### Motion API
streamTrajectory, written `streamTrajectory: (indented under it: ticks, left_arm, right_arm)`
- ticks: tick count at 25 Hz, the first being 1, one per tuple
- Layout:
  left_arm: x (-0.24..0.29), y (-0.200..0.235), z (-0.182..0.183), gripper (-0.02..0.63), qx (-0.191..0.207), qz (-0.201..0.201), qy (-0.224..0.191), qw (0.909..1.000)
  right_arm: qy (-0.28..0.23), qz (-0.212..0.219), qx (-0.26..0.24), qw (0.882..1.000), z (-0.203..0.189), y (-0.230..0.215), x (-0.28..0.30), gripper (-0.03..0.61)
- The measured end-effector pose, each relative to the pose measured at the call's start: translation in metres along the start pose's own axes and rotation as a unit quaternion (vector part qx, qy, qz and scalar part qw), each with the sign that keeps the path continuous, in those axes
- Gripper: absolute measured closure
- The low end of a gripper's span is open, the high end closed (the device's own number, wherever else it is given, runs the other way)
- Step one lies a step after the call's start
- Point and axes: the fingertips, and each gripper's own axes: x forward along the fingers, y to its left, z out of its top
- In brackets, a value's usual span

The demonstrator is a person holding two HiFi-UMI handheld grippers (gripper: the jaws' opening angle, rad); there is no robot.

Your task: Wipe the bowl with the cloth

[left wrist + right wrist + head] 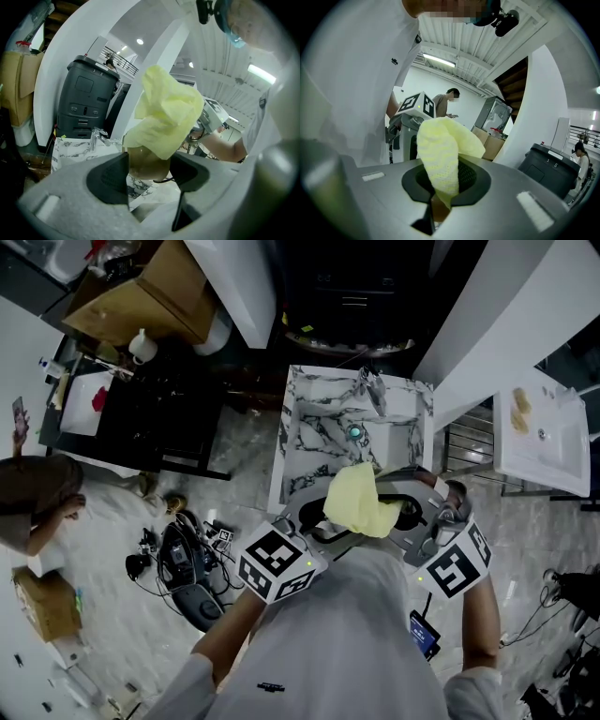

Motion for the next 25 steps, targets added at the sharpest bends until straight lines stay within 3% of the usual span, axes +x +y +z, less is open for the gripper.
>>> streamTrajectory:
  ticks: [11, 18, 25]
  left_arm:
    - [-0.008, 0.029, 0.008, 0.334, -0.022, 0.044, -0.019, 0.9986]
    - [-0.023, 0.048, 0.013, 0.334, -0.024, 0.076, -0.031, 0.9963]
    - [-0.037, 0.058, 0.022, 0.335, -0.023, 0.093, -0.047, 0.9943]
  right_arm:
    - [-0.016, 0.023, 0.024, 0.999, 0.004, 0.01, 0.0, 0.548]
    - [-0.025, 0.015, 0.062, 0.998, -0.006, 0.006, -0.006, 0.548]
    - [0.005, -0.011, 0.1, 0.995, -0.034, 0.0, -0.018, 0.548]
